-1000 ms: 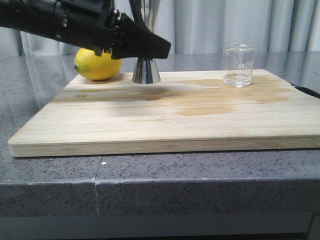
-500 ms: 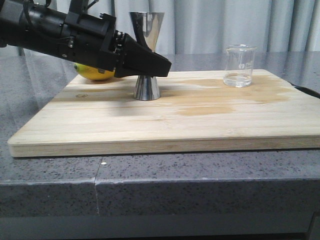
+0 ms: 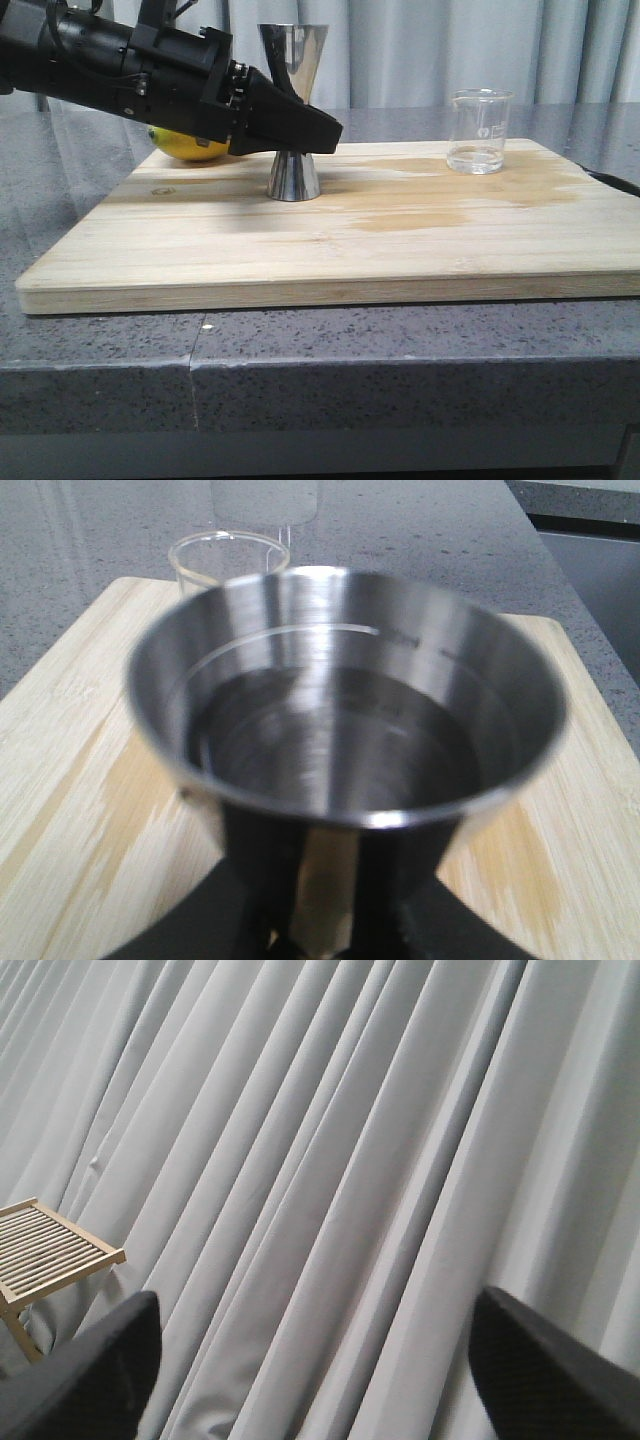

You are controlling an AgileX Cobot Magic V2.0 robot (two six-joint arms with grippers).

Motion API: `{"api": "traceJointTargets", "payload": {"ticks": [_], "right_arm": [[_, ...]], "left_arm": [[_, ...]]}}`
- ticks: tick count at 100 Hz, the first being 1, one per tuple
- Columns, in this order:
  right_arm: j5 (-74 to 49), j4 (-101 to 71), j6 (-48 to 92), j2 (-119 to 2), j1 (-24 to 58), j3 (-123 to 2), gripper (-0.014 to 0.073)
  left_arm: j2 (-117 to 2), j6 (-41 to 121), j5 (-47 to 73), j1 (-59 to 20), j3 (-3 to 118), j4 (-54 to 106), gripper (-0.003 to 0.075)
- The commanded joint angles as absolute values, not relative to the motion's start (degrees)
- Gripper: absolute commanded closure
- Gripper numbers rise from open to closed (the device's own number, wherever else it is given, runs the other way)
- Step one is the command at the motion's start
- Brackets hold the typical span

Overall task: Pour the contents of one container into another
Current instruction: 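Lower the jigger onto the board beside the lemon with the left gripper, then open the left gripper and withdraw it from the jigger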

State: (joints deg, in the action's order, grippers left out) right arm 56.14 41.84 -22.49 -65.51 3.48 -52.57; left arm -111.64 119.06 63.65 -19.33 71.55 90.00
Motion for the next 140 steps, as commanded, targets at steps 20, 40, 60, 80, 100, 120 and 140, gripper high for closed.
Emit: {"api": "traceJointTargets", "payload": {"ticks": [20, 40, 60, 80, 100, 120, 140], "right_arm": [[58.5, 38.8, -22.1, -64.0, 3.2, -54.4, 0.0028], [58.5, 38.8, -22.2, -64.0, 3.2, -54.4, 0.0028], [58.5, 38.8, -22.2, -64.0, 3.2, -54.4, 0.0028], [58.5, 38.8, -22.2, -64.0, 3.2, -54.4, 0.0028], [58.5, 38.8, -22.2, -64.0, 3.2, -54.4, 0.0028], [58.5, 38.5, -22.2, -64.0, 3.2, -54.4, 0.0028], [58.5, 38.5, -22.2, -64.0, 3.2, -54.4, 0.0029]], "left_arm": [[-109.3, 119.1, 66.9, -19.2, 73.3, 93.2, 0.0396], [-109.3, 119.1, 67.4, -18.8, 73.3, 93.1, 0.0380], [-109.3, 117.1, 71.0, -16.2, 73.3, 92.5, 0.0380], [-108.9, 113.5, 73.3, -13.2, 73.3, 89.6, 0.0380], [-107.7, 112.7, 73.3, -12.7, 73.3, 85.8, 0.0380], [-107.2, 112.0, 73.3, -12.7, 73.3, 84.8, 0.0380], [-106.1, 110.3, 73.3, -12.7, 73.3, 83.4, 0.0353]]}}
